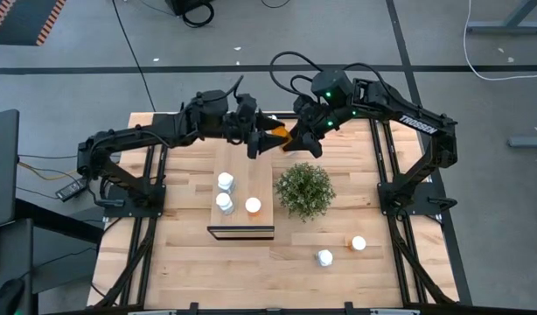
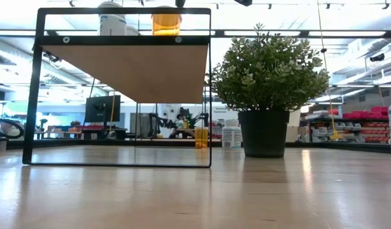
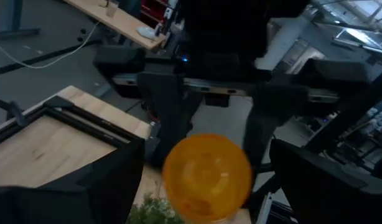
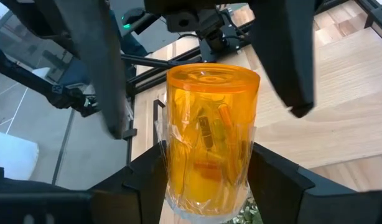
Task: Pick and place medicine bottles onto shelf by color
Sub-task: Put the top right orange pill bottle on the shelf aligned with the other orange pill bottle
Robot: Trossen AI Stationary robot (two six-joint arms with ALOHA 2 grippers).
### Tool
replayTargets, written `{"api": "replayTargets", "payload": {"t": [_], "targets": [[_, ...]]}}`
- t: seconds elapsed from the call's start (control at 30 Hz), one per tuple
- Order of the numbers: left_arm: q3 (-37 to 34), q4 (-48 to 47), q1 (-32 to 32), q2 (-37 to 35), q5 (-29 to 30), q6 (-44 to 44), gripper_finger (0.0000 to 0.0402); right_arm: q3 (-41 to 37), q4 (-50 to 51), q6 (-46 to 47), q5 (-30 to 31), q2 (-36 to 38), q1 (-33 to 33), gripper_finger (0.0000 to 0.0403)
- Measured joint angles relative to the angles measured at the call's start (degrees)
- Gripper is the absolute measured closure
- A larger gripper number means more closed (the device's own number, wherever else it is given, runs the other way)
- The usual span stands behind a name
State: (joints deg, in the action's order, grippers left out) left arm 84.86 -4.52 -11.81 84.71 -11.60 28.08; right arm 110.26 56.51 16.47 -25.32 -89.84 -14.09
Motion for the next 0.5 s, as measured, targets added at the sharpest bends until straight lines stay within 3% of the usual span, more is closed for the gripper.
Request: {"api": "replayTargets", "payload": {"t": [0.5], "targets": [[0.00,0.43,0.00,0.00,0.21,1.45,0.0135,0.00,0.04,0.00,-0.02,0.00,0.02,0.0198]]}}
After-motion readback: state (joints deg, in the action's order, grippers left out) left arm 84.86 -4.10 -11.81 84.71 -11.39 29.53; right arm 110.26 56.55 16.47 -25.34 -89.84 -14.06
